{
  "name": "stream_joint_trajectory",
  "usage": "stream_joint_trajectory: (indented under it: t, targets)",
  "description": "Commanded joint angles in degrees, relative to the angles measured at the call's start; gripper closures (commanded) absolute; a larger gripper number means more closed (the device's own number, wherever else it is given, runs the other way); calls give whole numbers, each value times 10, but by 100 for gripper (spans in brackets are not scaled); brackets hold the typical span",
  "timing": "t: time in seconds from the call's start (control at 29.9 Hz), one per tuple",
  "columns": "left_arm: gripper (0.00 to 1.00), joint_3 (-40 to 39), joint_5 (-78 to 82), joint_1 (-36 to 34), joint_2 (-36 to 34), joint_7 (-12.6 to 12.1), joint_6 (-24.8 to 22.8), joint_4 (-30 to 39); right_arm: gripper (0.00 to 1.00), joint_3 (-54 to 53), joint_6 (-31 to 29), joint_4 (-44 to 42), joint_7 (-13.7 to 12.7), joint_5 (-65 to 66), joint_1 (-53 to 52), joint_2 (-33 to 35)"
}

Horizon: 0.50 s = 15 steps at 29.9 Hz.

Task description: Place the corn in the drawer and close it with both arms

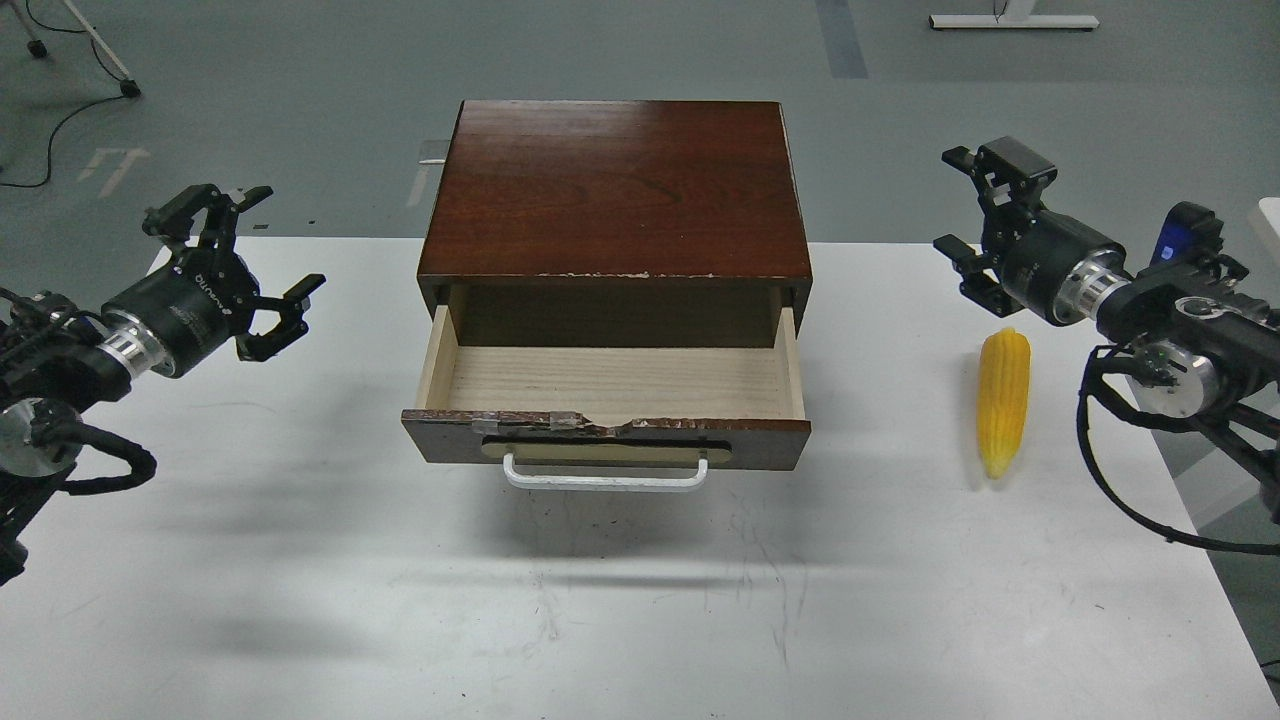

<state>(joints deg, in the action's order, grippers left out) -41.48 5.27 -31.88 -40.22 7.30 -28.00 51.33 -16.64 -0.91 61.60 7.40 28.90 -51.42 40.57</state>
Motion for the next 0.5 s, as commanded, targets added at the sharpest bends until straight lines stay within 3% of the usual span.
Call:
stream_joint_trajectory:
  t: [0.0, 0.1, 0.23, 0.33, 0.47]
  targets:
    - [2, 2, 0, 1, -2, 1, 0, 0, 4, 116, 31, 1, -41, 271, -50, 56]
    - [2, 3, 3, 1, -3, 0, 0, 0, 3, 185, 18, 2, -59, 367, -90, 97]
    - [2, 5, 4, 1, -1, 1, 0, 1, 3, 264, -8, -5, -60, 396, -127, 104]
    - [2, 5, 4, 1, 0, 1, 0, 2, 3, 285, -9, -5, -65, 397, -121, 99]
    - [2, 5, 5, 2, -4, -1, 0, 2, 4, 289, -6, -14, -99, 397, -106, 55]
